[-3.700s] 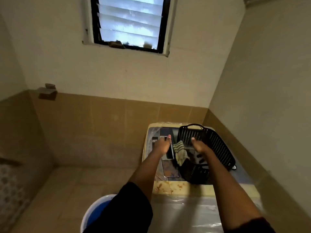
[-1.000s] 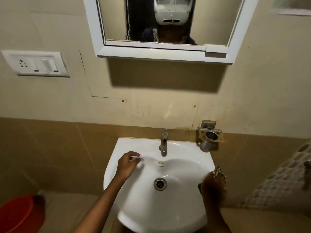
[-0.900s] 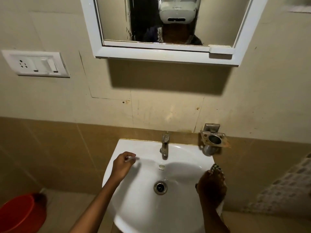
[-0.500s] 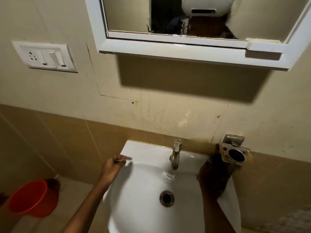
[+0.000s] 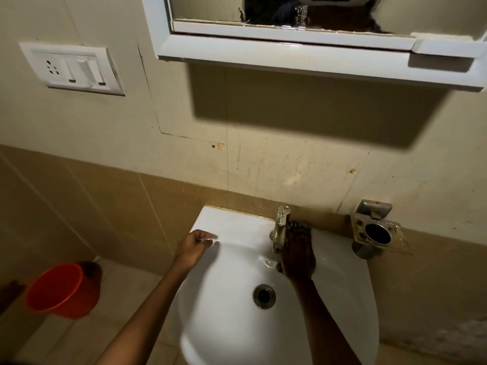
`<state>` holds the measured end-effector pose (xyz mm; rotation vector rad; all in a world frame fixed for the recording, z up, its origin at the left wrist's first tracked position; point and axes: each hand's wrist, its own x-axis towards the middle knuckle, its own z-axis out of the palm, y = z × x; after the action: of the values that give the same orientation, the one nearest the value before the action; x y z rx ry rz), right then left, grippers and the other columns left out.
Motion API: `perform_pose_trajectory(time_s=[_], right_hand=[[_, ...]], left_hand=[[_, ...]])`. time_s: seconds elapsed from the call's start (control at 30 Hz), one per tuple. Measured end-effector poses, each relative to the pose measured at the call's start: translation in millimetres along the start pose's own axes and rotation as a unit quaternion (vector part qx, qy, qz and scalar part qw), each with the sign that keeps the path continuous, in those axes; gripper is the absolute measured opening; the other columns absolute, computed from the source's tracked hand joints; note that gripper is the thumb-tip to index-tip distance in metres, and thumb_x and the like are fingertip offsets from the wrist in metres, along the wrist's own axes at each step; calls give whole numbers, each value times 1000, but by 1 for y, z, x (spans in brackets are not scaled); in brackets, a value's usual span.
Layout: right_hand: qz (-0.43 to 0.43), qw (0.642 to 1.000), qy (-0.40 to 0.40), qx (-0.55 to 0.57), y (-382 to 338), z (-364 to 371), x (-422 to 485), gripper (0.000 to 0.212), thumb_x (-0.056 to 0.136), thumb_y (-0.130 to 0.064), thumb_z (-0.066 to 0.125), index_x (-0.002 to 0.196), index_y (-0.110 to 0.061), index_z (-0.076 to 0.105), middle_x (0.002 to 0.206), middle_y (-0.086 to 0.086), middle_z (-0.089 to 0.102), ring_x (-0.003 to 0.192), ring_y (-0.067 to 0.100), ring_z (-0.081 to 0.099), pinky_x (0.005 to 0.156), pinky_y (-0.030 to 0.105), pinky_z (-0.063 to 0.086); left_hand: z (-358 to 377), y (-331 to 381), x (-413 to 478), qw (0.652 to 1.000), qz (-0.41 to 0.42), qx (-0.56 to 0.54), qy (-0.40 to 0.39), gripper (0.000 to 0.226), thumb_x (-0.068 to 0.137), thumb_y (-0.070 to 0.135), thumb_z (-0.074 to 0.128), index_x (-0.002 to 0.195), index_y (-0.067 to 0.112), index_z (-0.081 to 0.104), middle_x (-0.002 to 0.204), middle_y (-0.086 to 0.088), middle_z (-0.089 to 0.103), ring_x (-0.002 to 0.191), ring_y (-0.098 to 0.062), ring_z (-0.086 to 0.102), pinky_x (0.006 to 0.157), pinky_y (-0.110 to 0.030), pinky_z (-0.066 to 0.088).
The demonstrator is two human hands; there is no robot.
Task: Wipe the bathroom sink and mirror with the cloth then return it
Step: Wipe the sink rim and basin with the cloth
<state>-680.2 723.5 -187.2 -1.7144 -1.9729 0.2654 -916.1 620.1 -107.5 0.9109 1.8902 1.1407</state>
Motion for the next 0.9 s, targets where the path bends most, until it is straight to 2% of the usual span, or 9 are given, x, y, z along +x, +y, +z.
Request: perform_pose_trajectory(time_s=[0.1,0.2,0.3,0.4,0.5,0.63,0.73,0.8,0.9], right_hand=[[14,997,58,47,-8,4,-17,45,90,-27,35,121,-7,61,122,18,63,120,34,52,106,43,36],[9,991,90,100,-20,15,-40,49,89,-23,34,126,3,51,129,26,54,129,37,36,115,46,20],[8,984,82,160,-40,22,-60,53,89,-24,32,136,0,42,146,28,33,141,34,15,113,58,21],[-34,995,47,83,-60,36,-61,54,89,-18,38,143,-10,37,153,20,24,145,38,5,117,54,13],[-23,1000,-8,-2,-81,44,-41,55,89,-26,37,142,-8,39,145,15,44,139,34,31,113,48,24],[0,1000,-7,-4,-102,64,-4,48,90,-23,41,130,3,50,127,22,59,123,37,50,109,49,33],[68,997,-37,3,-128,63,5,45,89,-19,43,125,6,53,123,27,60,118,42,53,107,50,34],[86,994,-70,12,-146,60,5,45,87,-18,42,121,8,55,119,29,61,113,44,56,102,50,41],[37,997,-60,11,-165,70,4,45,86,-19,42,119,6,57,116,28,63,107,42,60,95,49,47]], left_hand=[[-4,-6,-2,1000,-9,-11,11,17,84,5,58,93,15,68,106,-3,66,104,-21,60,81,-25,41],[-13,-13,-2,999,-25,-14,30,14,84,7,59,93,18,62,118,-4,65,113,-22,59,86,-27,43],[-24,-20,3,999,-31,-12,28,15,85,8,58,93,18,64,118,-4,66,113,-20,59,90,-28,44],[-36,-23,6,998,-31,-19,46,20,85,7,57,99,12,71,109,-4,70,101,-18,62,86,-26,45],[-43,-23,7,997,-26,-23,62,22,86,5,55,86,19,72,85,2,69,75,-10,56,69,-21,42],[-54,-29,9,994,-43,-40,91,34,86,2,57,69,31,63,68,21,66,76,-11,58,71,-20,43],[-67,-36,9,993,-58,-50,91,21,89,8,57,79,25,66,86,5,67,94,-18,59,85,-27,42],[-75,-43,8,992,-67,-55,89,17,93,14,53,99,13,69,104,-5,66,105,-20,57,92,-28,40],[-81,-52,3,990,-85,-72,90,21,95,25,49,105,14,65,105,-7,65,111,-25,58,93,-32,42]])
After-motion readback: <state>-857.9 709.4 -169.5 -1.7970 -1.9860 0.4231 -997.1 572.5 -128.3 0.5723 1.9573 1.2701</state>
